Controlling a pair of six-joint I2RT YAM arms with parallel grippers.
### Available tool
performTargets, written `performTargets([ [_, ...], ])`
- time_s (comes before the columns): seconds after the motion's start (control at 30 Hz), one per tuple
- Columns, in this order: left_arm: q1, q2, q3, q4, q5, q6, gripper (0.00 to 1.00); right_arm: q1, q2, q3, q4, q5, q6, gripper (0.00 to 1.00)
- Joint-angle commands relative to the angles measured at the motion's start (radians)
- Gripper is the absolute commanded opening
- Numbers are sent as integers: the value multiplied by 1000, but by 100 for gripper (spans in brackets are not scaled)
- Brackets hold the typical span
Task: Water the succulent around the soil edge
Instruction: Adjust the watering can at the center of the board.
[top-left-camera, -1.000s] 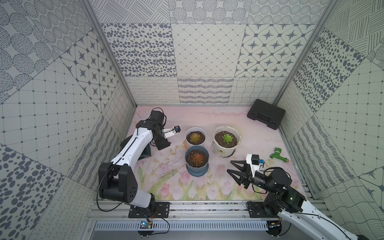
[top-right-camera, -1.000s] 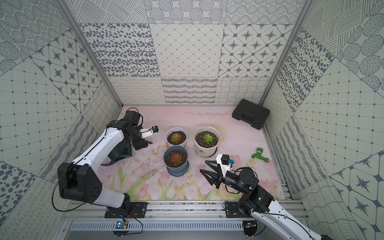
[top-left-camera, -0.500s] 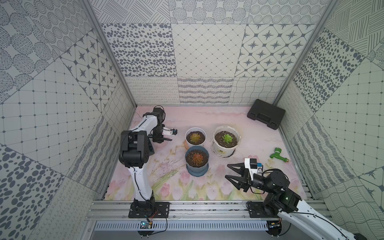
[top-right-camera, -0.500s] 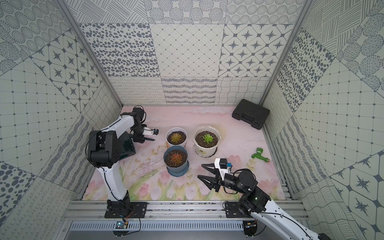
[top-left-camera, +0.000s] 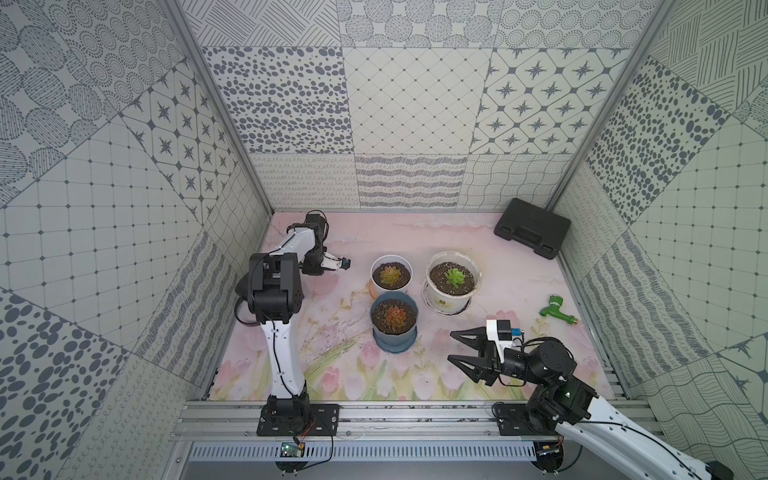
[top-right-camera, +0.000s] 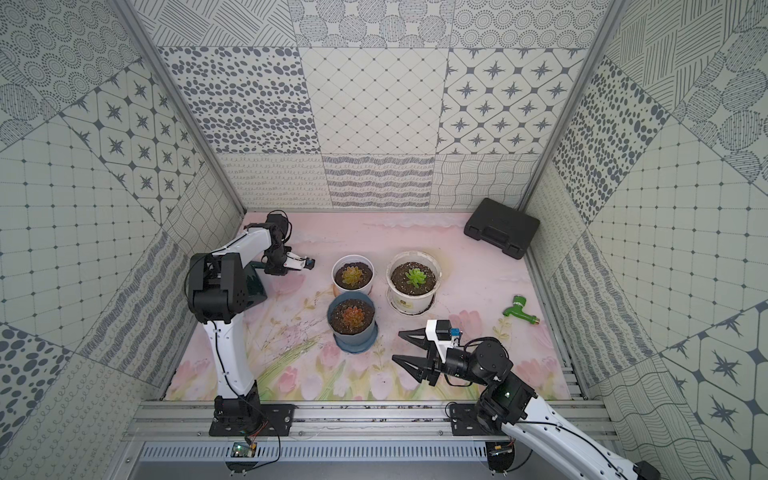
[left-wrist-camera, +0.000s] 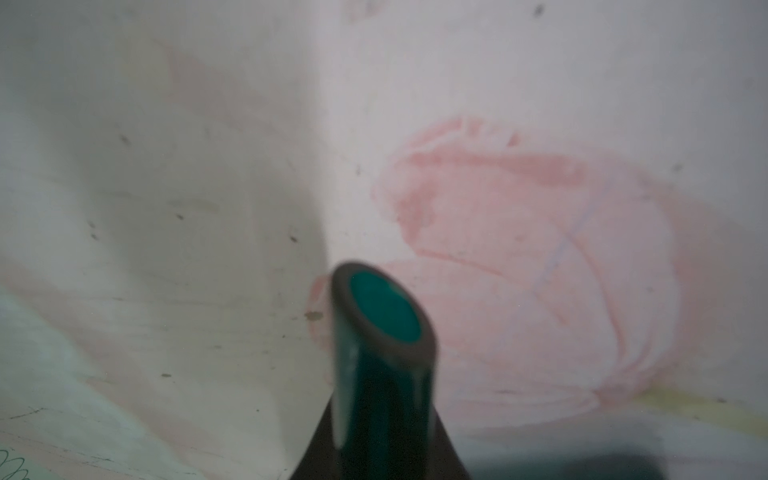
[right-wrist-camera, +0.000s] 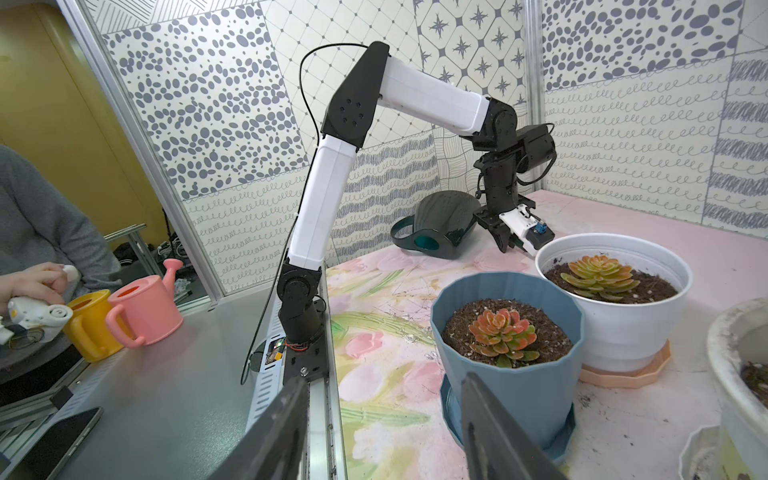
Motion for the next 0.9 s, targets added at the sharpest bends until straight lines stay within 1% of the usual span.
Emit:
performTargets([
  [0.0,11,-109,16,-40,196,-75,0,0,-6,-2,59,-22,4,61],
  [0.07,26,-165,81,-131,319,-150,0,0,-16,-4,61,-22,9,61],
  [0.17,79,-243,175,-233,607,-297,0,1,-35,-8,62,-22,16,61],
  [0.27,167,-319,199,-239,903,-459,0,1,-53,-13,56,-16,20,61],
  [0.3,203,-339,199,-229,1023,-520,0,1,-57,-15,55,-16,20,61],
  [0.33,233,-349,197,-219,1109,-573,0,1,-62,-16,54,-12,20,61],
  [0.43,321,-366,190,-119,1367,-818,0,2,-71,-17,53,-9,21,61],
  [0.47,349,-370,168,-37,1458,-930,0,2,-71,-17,53,-8,21,61],
  [0.5,367,-376,142,45,1524,-1036,0,1,-70,-17,53,-5,21,61],
  [0.57,381,-380,88,209,1563,-1248,0,2,-68,-18,55,-2,23,61],
  [0.6,381,-373,86,223,1573,-1288,0,1,-68,-18,55,-1,23,61],
  [0.7,383,-332,88,247,1663,-1374,0,3,-68,-17,52,4,23,61],
  [0.73,381,-317,89,230,1693,-1371,0,2,-68,-17,51,4,23,61],
  [0.77,379,-305,87,189,1705,-1336,0,1,-68,-20,53,5,23,61],
  [0.87,378,-275,86,48,1725,-1176,0,3,-62,-20,55,11,21,61],
])
